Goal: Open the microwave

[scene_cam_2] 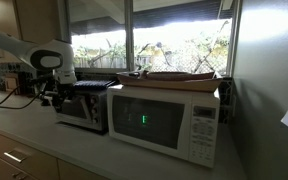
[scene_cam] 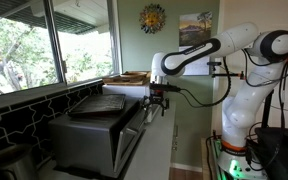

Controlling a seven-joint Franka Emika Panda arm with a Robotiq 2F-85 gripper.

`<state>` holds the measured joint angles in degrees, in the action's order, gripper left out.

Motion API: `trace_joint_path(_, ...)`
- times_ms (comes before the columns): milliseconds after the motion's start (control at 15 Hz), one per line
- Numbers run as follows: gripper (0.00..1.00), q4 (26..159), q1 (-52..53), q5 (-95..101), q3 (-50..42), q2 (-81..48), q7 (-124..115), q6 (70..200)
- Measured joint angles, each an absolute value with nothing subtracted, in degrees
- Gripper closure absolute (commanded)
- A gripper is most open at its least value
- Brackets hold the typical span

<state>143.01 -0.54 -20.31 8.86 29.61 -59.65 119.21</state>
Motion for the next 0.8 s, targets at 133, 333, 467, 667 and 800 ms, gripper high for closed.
trace_joint_path(133, 0.00, 143.31, -0.49, -21.46, 8.54, 29.69, -59.72, 119.20)
trace_joint_path(333, 0.00, 144.69, -0.19, -26.44, 6.72, 30.31, -58.98, 119.19)
trace_joint_path(467, 0.00, 146.79, -0.05, -31.38, 4.44, 31.50, -58.24, 119.11)
trace_joint_path(667, 0.00, 150.57, -0.38, -37.36, 1.59, 34.13, -58.17, 118.44)
trace_joint_path(800, 0.00, 152.86, -1.07, -40.96, 0.61, 35.54, -58.26, 117.50)
